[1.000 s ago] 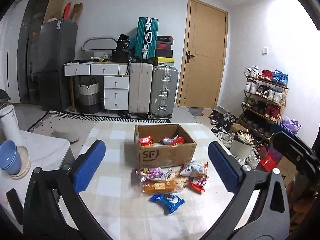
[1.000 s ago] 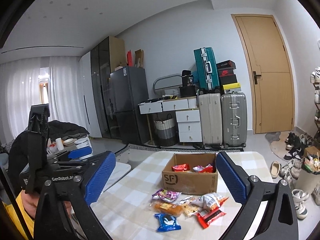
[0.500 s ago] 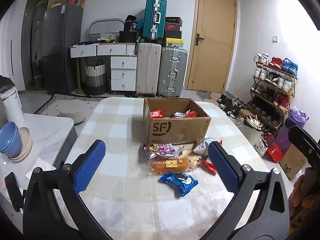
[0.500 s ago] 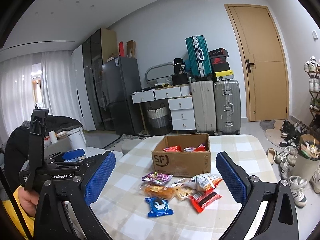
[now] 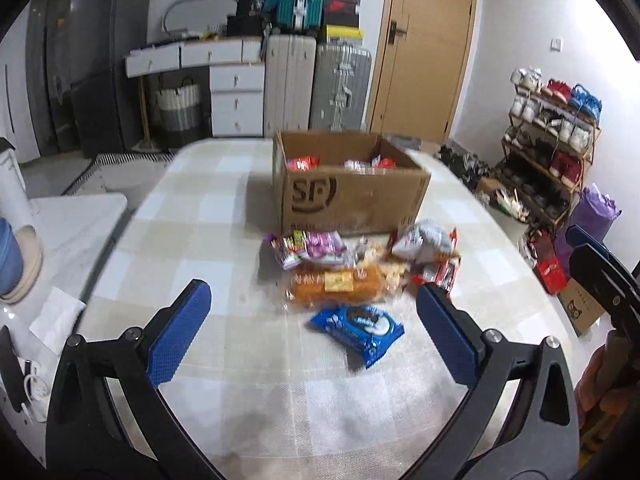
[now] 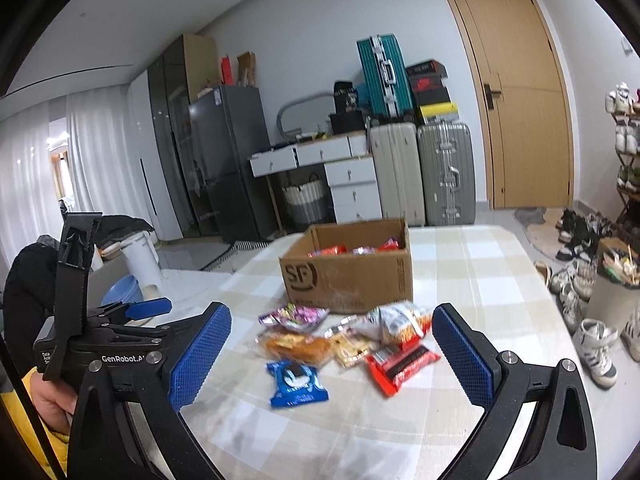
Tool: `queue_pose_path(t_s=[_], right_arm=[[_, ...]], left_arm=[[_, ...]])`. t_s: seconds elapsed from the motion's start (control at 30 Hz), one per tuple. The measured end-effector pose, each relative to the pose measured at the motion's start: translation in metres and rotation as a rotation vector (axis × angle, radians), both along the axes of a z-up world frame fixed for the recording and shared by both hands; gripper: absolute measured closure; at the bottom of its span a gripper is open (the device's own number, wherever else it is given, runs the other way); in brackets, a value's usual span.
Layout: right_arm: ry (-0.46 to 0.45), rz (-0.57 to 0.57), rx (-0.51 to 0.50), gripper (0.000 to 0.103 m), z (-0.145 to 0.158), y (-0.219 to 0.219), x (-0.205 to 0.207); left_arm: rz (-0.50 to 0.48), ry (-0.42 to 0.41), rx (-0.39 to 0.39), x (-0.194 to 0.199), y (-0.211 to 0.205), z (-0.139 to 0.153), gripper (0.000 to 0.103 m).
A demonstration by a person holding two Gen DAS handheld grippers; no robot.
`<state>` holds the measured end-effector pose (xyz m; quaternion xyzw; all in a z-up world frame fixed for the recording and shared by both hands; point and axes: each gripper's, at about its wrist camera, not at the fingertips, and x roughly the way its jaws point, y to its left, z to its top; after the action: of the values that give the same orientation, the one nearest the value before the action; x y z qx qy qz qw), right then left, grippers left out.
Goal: Organize snacks
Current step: 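Move both tools back toward the remaining snacks on the table, then grasp the blue Oreo pack with the left tool while the right tool grasps the red bag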
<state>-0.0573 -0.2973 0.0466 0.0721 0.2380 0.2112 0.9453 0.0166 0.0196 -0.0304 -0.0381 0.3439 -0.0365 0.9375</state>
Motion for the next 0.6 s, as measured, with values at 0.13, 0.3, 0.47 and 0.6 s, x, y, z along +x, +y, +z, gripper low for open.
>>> queue_pose_path(t_s=[0.13, 0.3, 0.47, 0.6], right_arm=[[0.045, -0.006, -0.003, 0.001, -0.022, -0.002, 0.012], [0.098, -0.009, -0.003, 0.001, -0.048, -0.005, 0.028], [0.166, -0.003, 0.000, 0.001, -0.074, -0.007, 0.048], [0.214, -0.002, 0.006, 0.001, -0.089, -0.010, 0.062]], left_arm=[[-0.010, 0.076, -0.007, 0.024, -0.007, -0.034, 0.001], [-0.034, 0.184, -0.010, 0.058, -0.025, -0.077, 0.001], [-0.048, 0.260, 0.010, 0.088, -0.043, -0.112, 0.001], [-0.044, 0.302, 0.016, 0.105, -0.051, -0.130, 0.001]])
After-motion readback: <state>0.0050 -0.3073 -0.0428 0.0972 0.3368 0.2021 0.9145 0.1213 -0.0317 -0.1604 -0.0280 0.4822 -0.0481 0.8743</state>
